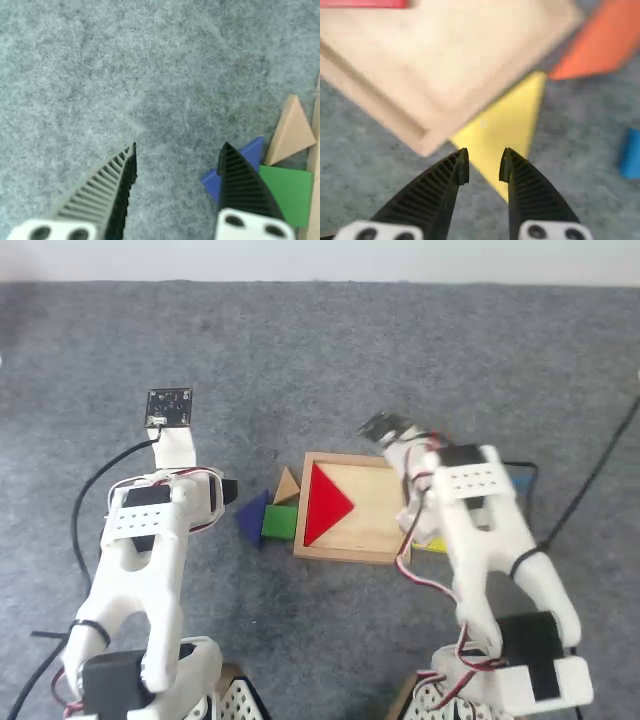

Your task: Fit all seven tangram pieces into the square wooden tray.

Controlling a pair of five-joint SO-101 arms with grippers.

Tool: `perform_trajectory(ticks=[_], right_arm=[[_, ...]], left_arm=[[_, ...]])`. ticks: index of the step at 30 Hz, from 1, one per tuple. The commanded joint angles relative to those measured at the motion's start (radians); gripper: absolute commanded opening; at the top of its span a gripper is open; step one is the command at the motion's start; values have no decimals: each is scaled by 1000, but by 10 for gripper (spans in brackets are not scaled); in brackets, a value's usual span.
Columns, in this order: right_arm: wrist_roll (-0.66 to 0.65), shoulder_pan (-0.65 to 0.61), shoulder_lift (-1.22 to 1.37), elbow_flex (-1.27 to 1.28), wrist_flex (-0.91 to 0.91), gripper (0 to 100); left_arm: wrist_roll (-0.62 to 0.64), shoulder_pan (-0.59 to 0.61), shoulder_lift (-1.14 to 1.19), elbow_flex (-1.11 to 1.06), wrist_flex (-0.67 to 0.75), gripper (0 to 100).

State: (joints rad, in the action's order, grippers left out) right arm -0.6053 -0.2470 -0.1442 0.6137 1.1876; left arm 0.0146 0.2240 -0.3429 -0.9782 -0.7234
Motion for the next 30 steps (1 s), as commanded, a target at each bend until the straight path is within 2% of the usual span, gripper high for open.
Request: perform_trajectory(ticks=[1,7,19,30], right_arm=[[12,-47,28,-8,-8,182],[26,2,108,-40,-45,209],[0,-36,282,-72,-97,213],[-5,183,367,-302,-2,213]], left_arm=[[6,5,-6,22,-8,256],[6,5,-6,22,-8,256],[6,5,-6,22,-8,256],[6,6,-9,22,-8,256]])
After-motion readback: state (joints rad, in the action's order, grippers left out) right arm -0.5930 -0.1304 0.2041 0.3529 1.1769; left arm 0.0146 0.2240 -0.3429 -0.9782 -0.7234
